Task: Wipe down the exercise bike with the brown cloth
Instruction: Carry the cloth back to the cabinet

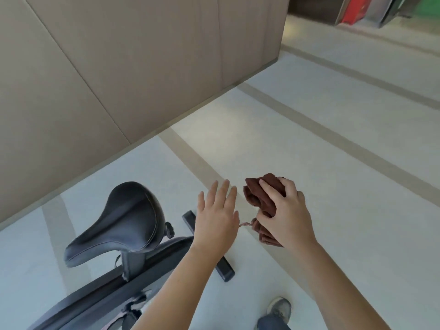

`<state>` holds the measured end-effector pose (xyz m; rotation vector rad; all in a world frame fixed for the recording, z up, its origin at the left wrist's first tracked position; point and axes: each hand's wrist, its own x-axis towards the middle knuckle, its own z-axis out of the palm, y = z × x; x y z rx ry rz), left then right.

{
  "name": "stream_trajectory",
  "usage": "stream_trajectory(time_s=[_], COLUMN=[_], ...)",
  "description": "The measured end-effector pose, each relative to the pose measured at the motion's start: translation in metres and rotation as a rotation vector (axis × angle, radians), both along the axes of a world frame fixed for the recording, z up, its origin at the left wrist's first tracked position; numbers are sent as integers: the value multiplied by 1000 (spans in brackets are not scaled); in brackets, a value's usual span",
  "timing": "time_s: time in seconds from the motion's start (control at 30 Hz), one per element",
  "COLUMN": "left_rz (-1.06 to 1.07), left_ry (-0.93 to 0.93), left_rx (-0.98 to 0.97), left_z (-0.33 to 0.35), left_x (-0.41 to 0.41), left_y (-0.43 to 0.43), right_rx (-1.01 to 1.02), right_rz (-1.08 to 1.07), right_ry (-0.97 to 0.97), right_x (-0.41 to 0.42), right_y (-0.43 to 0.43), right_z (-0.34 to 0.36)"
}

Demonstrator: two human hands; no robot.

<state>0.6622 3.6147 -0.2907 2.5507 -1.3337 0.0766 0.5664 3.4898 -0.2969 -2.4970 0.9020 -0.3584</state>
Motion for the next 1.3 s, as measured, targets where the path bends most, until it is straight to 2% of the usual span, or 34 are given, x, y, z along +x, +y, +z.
stream_trajectory(time_s=[0.3, 0.63, 0.8, 1.13, 1.3], left_rz=[-220, -517, -573, -679, -775], left_ry=[29, 34, 114, 111, 118], left_rx=[-100, -161, -156, -170, -126], left_z=[15, 26, 14, 28, 32], left_x=[-78, -131, -124, -65, -76], left_y=[-195, -360, -460, -703, -808], right_rx=[-8, -35, -59, -51, -56], right_rz=[-264, -548, -647, -762, -843], right_ry=[-22, -33, -62, -99, -132], right_x=[-108, -181, -182, -125, -140], right_y=[-165, -294, -383, -606, -700], right_z=[20, 35, 34, 55, 54])
